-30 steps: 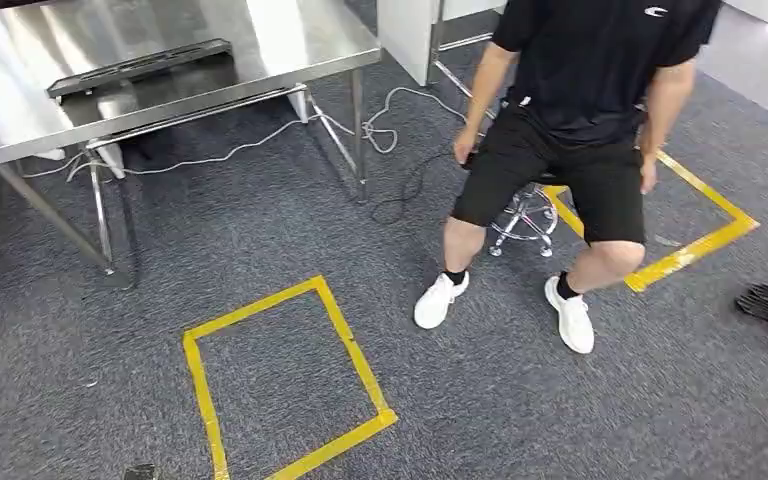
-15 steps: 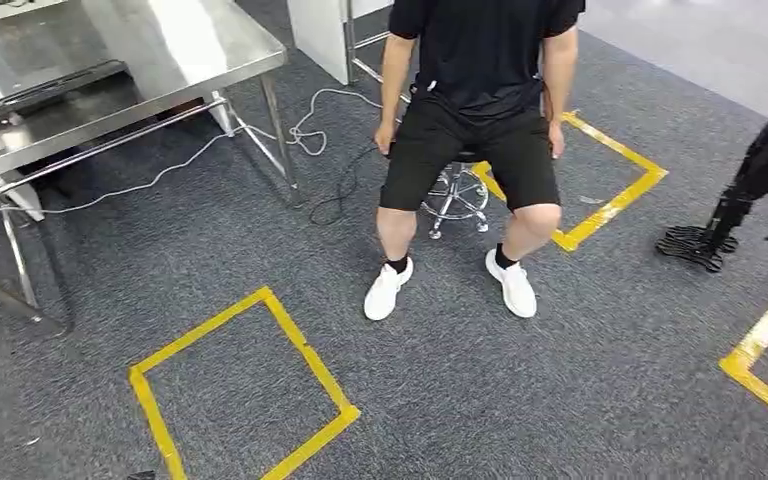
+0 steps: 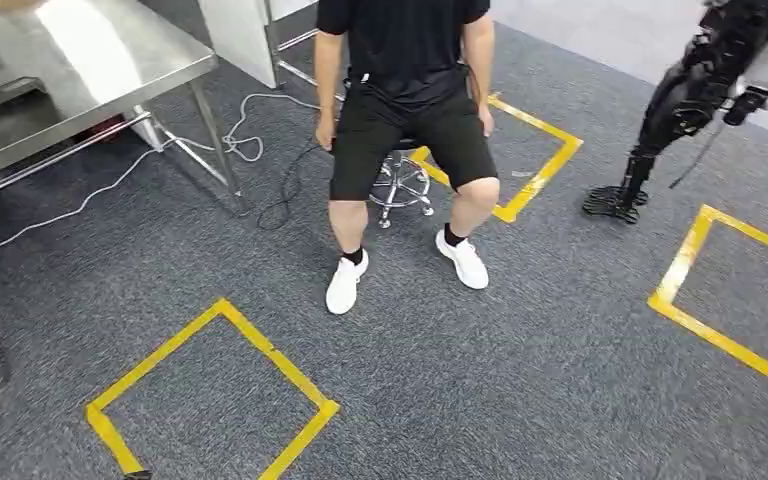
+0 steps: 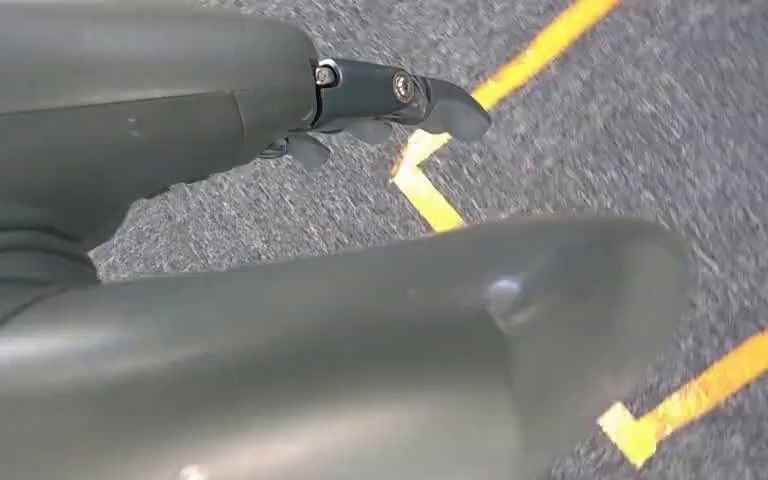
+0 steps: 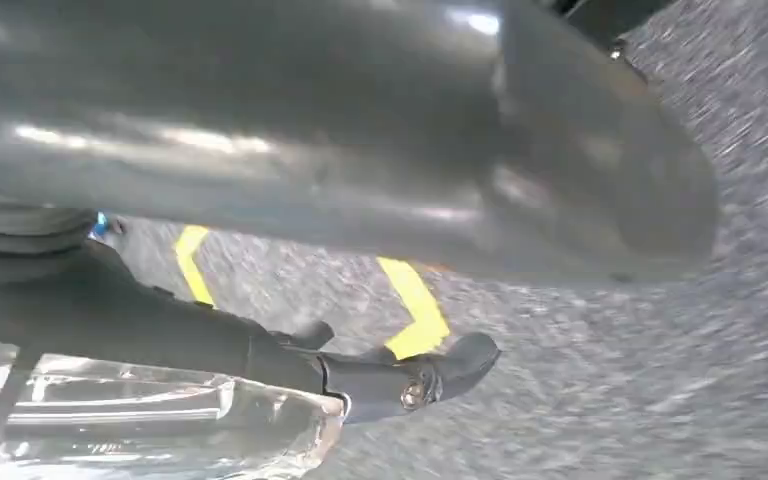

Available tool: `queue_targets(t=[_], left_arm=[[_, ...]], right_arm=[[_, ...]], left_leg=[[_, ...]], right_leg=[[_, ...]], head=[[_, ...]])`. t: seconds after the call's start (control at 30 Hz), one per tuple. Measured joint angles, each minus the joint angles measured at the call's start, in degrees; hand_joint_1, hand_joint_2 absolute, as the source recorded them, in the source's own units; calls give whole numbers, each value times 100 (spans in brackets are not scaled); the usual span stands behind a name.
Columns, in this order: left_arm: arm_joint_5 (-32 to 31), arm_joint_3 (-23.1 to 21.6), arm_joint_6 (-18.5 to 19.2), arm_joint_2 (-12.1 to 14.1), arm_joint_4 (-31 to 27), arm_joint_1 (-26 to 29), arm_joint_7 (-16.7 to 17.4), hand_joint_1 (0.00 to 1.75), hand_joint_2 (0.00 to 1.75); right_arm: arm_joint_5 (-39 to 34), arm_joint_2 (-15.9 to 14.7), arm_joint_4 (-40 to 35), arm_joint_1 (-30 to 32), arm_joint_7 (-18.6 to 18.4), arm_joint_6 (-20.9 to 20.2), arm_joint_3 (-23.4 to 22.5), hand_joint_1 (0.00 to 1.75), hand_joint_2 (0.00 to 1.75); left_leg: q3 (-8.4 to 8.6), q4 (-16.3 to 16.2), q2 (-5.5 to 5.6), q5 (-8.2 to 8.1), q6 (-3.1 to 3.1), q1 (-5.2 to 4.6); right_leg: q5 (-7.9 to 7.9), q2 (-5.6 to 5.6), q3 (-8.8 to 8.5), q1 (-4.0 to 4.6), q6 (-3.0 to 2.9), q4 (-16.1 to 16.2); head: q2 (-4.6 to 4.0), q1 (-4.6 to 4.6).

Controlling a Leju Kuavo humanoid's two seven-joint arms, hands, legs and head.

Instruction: Take the parts from the cabinet and place them on the table.

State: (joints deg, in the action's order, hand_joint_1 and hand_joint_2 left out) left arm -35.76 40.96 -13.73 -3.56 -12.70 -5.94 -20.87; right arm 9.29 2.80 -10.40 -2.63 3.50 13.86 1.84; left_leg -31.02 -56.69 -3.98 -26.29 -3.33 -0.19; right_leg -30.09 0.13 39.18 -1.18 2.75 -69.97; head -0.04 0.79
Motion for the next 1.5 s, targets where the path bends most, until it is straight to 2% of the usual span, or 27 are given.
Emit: queue_targets(t=[0.07, 0.1, 0.23, 0.27, 0.33, 0.4, 0.43, 0.47, 0.53, 0.57, 0.6, 0.63, 0.73, 0.77, 0.83, 0.93, 1.0, 1.07, 1.1, 1.13, 1.23, 1.27, 1.3, 1.33, 1.37, 1.43, 1.5], left_arm=[[0, 2, -9, -11, 0, -1, 0, 0, 0], [0, 2, -9, -11, 0, 1, 0, 0, 0], [2, 15, -15, -9, -2, -17, -4, 0, 0], [0, 17, -33, -4, -2, -18, -4, 0, 0], [-15, 17, -70, -11, 2, 2, 4, 0, 0], [-15, 26, -112, -7, 2, 32, 22, 0, 0], [-17, 26, -116, -7, 5, 38, 33, 0, 0], [-17, 26, -116, -7, 5, 40, 35, 0, 0], [-20, 24, -116, -4, 5, 40, 35, 0, 0], [-26, 24, -116, -2, 5, 40, 35, 0, 0], [-28, 26, -116, -2, 5, 45, 35, 0, 0], [-32, 26, -116, -2, 5, 47, 33, 0, 0], [-46, 26, -118, -4, 0, 39, 28, 0, 0], [-46, 26, -118, -7, 0, 37, 28, 0, 0], [-55, 26, -114, -4, 0, 41, 13, 0, 0], [-55, 31, -103, 2, 0, 76, 11, 0, 0], [-63, 31, -90, 2, 0, 75, 11, 0, 0], [-70, 31, -83, -4, 0, 74, 7, 0, 0], [-74, 31, -76, -4, 0, 72, 2, 0, 0], [-81, 31, -68, 0, 0, 72, -11, 0, 0], [-118, 29, -5, 0, -2, 50, -63, 0, 0], [-133, 26, 4, 0, -2, 41, -90, 0, 0], [-155, 24, 13, 4, -2, 33, -118, 0, 0], [-184, 22, 24, 0, 0, 38, -129, 0, 0], [-192, 20, 35, 0, 2, 49, -131, 0, 0], [-190, 20, 55, 4, 2, 67, -144, 0, 0], [-188, 20, 85, 4, 2, 67, -160, 0, 0]], right_arm=[[15, -11, 0, -10, 0, 0, 4, 0, 0], [24, -13, 0, -35, 2, 0, 7, 0, 0], [37, -2, 0, -18, 2, -13, 9, 0, 0], [37, 2, 2, -10, -9, -18, 9, 0, 0], [37, -4, 2, -18, -24, -20, 9, 0, 0], [42, 7, 2, -25, -24, -22, 9, 0, 0], [46, 9, 2, -18, -28, -22, 9, 0, 0], [46, 9, 2, -5, -43, -22, 9, 0, 0], [48, 9, 7, 10, -53, -22, 9, 0, 0], [52, 15, 7, 4, -57, -22, 9, 0, 0], [66, 18, 7, -1, -55, -22, 11, 0, 0], [72, 22, 4, -34, -57, -22, 11, 0, 0], [81, 24, 7, -13, -59, -22, 13, 0, 0], [83, 22, 13, 11, -63, -22, 13, 0, 0], [94, 18, 13, -1, -79, -24, 13, 0, 0], [101, 28, 13, -23, -79, -26, 17, 0, 0], [98, 24, 15, -5, -98, -24, 15, 0, 0], [98, 11, 15, 0, -105, -22, 17, 0, 0], [98, 9, 13, -18, -105, -20, 15, 0, 0], [96, 17, 13, -39, -107, -18, 17, 0, 0], [79, 17, 13, -37, -109, -11, 15, 0, 0], [76, 18, 13, -30, -109, -11, 15, 0, 0], [74, 20, 13, -29, -109, -9, 15, 0, 0], [65, 13, 13, -30, -111, -4, 15, 0, 0], [72, 13, 13, -33, -114, -4, 15, 0, 0], [87, 20, 13, -33, -114, -7, 15, 0, 0], [94, 17, 15, -7, -118, -4, 15, 0, 0]], left_leg=[[9, -6, -146, 11, 21, -14], [11, -18, -206, -3, 52, -57], [46, -17, -444, 6, 156, -60], [8, -88, -335, -51, 214, -9], [-213, -688, 265, -535, 283, 47], [-602, -1610, 400, -991, 332, 85], [-708, -1864, 403, -1053, 348, 93], [-685, -1839, 403, -967, 356, 106], [-288, -1080, 442, -487, 362, 157], [14, -495, 606, -212, 363, 196], [163, -197, 941, -212, 358, 233], [155, -112, 981, -232, 341, 215], [122, -133, 758, -184, 193, 118], [141, 7, 653, -87, 85, 175], [129, 72, 502, -7, -5, 125], [74, 67, 211, 10, -23, 68], [63, 67, 39, 18, -9, 56], [70, 63, -104, 20, 21, 56], [82, 50, -167, 14, 57, 51], [76, 40, -223, -14, 108, -7], [145, 50, -408, -33, 207, 17], [147, 35, -450, -58, 247, 29], [98, -95, -172, -160, 306, 84], [-17, -395, 134, -419, 313, 107], [-207, -859, 310, -713, 323, 119], [-612, -1753, 410, -1095, 342, 128], [-608, -1723, 414, -924, 337, 144]], right_leg=[[247, -266, -758, 15, 33, 1135], [231, -521, -933, 84, -35, 1447], [341, -253, -838, 99, -184, 1461], [393, -175, -930, -78, -258, 1500], [456, -76, -866, -45, -363, 1496], [484, 82, -812, -24, -373, 1492], [502, 157, -797, -18, -373, 1490], [513, 240, -790, -19, -356, 1486], [527, 408, -789, -27, -333, 1455], [530, 497, -782, -27, -323, 1425], [534, 556, -754, -22, -309, 1400], [537, 608, -703, 49, -256, 1350], [644, 811, -595, -30, -71, 1430], [658, 774, -540, 7, -49, 1396], [354, 209, -227, 13, -146, 877], [-124, 47, 354, -42, -148, -386], [-10, 19, 159, -56, -33, -163], [303, -138, -513, -61, 61, 932], [372, -433, -831, -61, 40, 1438], [393, -552, -822, 7, -12, 1448], [439, -331, -743, 65, -126, 1463], [469, -257, -753, 5, -185, 1483], [493, -185, -809, -89, -228, 1490], [538, -142, -790, -75, -327, 1485], [547, -77, -769, -49, -356, 1485], [574, 102, -724, 6, -390, 1481], [589, 273, -715, 24, -398, 1471]], head=[[0, -2], [0, 9], [0, -28], [0, -24], [0, -63], [2, -68], [0, -70], [0, -70], [0, -70], [0, -81], [0, -81], [0, -68], [0, -68], [0, -63], [0, -8], [0, 7], [0, 7], [2, 11], [0, 11], [2, 9], [2, -17], [0, -13], [2, -15], [0, -37], [0, -39], [0, -44], [0, -44]])
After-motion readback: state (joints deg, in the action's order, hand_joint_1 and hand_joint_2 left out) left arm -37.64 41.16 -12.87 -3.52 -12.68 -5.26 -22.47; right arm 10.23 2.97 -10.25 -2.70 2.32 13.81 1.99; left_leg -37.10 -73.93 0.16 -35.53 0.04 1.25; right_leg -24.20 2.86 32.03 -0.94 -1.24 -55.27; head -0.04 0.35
